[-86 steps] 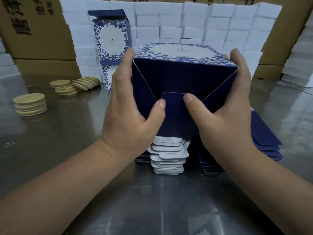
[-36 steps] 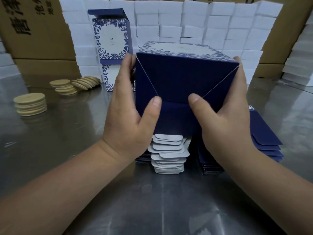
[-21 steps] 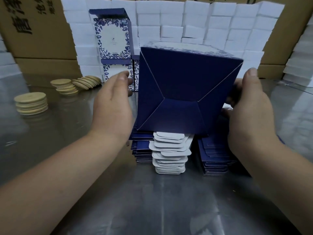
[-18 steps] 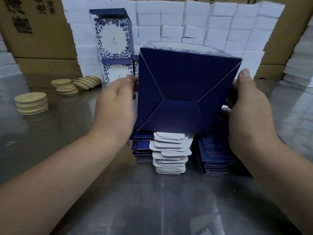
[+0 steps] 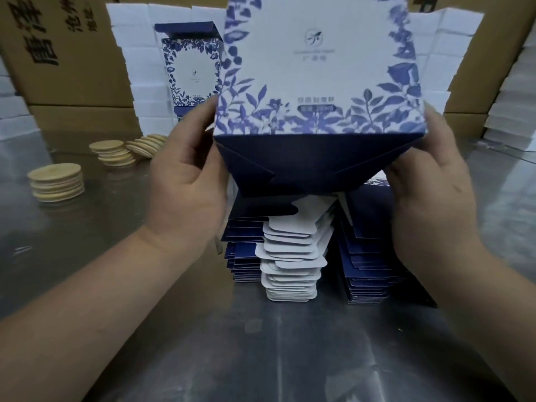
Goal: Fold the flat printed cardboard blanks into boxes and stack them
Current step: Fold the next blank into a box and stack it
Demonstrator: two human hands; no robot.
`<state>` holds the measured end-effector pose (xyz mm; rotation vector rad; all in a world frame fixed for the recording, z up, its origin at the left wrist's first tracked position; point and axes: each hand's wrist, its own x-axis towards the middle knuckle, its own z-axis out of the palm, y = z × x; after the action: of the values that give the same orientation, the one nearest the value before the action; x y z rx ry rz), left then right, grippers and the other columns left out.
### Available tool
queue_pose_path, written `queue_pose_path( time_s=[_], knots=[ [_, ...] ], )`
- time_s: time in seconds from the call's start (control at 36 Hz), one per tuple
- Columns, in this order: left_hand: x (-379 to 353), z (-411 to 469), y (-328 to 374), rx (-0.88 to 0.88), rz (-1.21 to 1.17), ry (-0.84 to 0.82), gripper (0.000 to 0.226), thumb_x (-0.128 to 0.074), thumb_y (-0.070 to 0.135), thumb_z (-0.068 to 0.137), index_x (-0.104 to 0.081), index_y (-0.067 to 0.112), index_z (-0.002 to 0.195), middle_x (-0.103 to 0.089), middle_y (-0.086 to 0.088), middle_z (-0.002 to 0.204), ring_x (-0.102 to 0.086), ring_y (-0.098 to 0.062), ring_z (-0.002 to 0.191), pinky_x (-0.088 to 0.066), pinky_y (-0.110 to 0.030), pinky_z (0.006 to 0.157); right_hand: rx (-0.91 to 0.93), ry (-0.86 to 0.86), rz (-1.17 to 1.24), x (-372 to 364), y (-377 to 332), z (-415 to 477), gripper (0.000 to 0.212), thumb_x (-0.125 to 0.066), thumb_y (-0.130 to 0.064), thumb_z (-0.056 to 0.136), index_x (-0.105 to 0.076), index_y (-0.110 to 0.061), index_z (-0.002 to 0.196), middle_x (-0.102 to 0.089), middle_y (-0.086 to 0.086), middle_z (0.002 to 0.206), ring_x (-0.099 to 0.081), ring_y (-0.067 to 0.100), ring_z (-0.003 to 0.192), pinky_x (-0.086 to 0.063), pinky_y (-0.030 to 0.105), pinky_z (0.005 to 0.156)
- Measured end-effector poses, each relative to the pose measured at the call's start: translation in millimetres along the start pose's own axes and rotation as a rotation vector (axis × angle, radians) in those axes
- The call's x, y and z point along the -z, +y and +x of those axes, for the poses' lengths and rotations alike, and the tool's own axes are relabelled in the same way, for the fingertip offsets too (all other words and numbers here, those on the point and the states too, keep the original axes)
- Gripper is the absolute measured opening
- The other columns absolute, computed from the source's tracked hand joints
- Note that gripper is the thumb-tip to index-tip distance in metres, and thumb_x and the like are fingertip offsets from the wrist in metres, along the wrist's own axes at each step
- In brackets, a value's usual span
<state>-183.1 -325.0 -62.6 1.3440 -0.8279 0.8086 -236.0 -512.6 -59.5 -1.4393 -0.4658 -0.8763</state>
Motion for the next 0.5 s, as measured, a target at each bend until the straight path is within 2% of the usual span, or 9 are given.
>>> queue_pose_path(
  time_s=[0.06, 0.14, 0.22, 0.31, 0.36, 0.44, 0.5],
  knots=[
    [-0.8, 1.6, 0.9, -0.026, 0.021, -0.030, 0.048, -0.058, -0.005, 0.087, -0.040, 0.028, 0.117, -0.057, 0.019, 0.107, -0.056, 0.011, 0.100, -0.043, -0.010, 0.086, 0.005, -0.026, 0.009, 0.7, 0.6, 0.0, 0.048, -0.037, 0.002, 0.088, -0.049, -0.021, 0.128, -0.056, 0.004, 0.132, -0.051, 0.016, 0.126, -0.042, 0.030, 0.102],
    [-3.1, 2.2, 1.9, -0.048, 0.064, -0.042, 0.047, -0.062, -0.013, 0.080, -0.041, 0.020, 0.106, -0.051, 0.010, 0.102, -0.055, 0.018, 0.089, -0.042, -0.003, 0.077, 0.039, -0.062, 0.019, 2.7, 0.2, 0.9, 0.045, -0.039, 0.009, 0.090, -0.055, -0.016, 0.124, -0.064, -0.005, 0.121, -0.056, 0.014, 0.120, -0.045, 0.024, 0.095],
    [-4.4, 4.9, 4.8, 0.086, -0.060, 0.018, 0.038, -0.058, -0.016, 0.081, -0.046, 0.018, 0.093, -0.054, 0.007, 0.092, -0.057, 0.011, 0.079, -0.045, -0.008, 0.075, 0.075, -0.074, -0.013, 0.6, -0.6, 1.2, 0.047, -0.041, 0.017, 0.086, -0.059, -0.017, 0.113, -0.069, -0.017, 0.105, -0.061, 0.007, 0.109, -0.048, 0.019, 0.086],
    [-2.2, 8.3, 7.7, 0.245, -0.254, 0.123, 0.019, -0.055, 0.001, 0.076, -0.050, 0.017, 0.087, -0.058, 0.005, 0.085, -0.055, -0.004, 0.078, -0.047, -0.021, 0.079, 0.088, -0.072, -0.020, -0.9, 2.3, -1.5, 0.042, -0.044, 0.017, 0.086, -0.062, -0.018, 0.100, -0.070, -0.020, 0.097, -0.063, -0.001, 0.099, -0.047, 0.015, 0.084],
    [0.9, 10.0, 7.1, 0.297, -0.323, 0.148, 0.008, -0.050, 0.013, 0.079, -0.052, 0.019, 0.084, -0.061, 0.007, 0.080, -0.055, -0.007, 0.078, -0.047, -0.023, 0.075, 0.051, -0.058, -0.027, 1.6, 2.8, -2.5, 0.041, -0.045, 0.006, 0.090, -0.067, -0.028, 0.087, -0.070, -0.021, 0.092, -0.062, -0.003, 0.094, -0.046, 0.015, 0.083],
    [3.8, 10.1, 4.5, 0.317, -0.354, 0.128, 0.007, -0.048, 0.025, 0.083, -0.055, 0.022, 0.084, -0.059, 0.010, 0.076, -0.051, -0.009, 0.077, -0.041, -0.023, 0.070, -0.003, -0.066, -0.107, 1.8, 0.1, -1.8, 0.040, -0.043, -0.012, 0.098, -0.067, -0.038, 0.079, -0.067, -0.024, 0.089, -0.061, -0.005, 0.089, -0.046, 0.016, 0.080],
    [3.6, 7.7, 3.7, 0.277, -0.280, 0.052, 0.014, -0.053, 0.030, 0.081, -0.055, 0.022, 0.093, -0.060, 0.007, 0.089, -0.054, -0.013, 0.089, -0.043, -0.025, 0.079, -0.054, -0.079, -0.073, 4.6, -3.1, 0.2, 0.020, -0.053, -0.052, 0.088, -0.064, -0.042, 0.075, -0.064, -0.021, 0.081, -0.058, -0.001, 0.082, -0.046, 0.021, 0.078]
  ],
)
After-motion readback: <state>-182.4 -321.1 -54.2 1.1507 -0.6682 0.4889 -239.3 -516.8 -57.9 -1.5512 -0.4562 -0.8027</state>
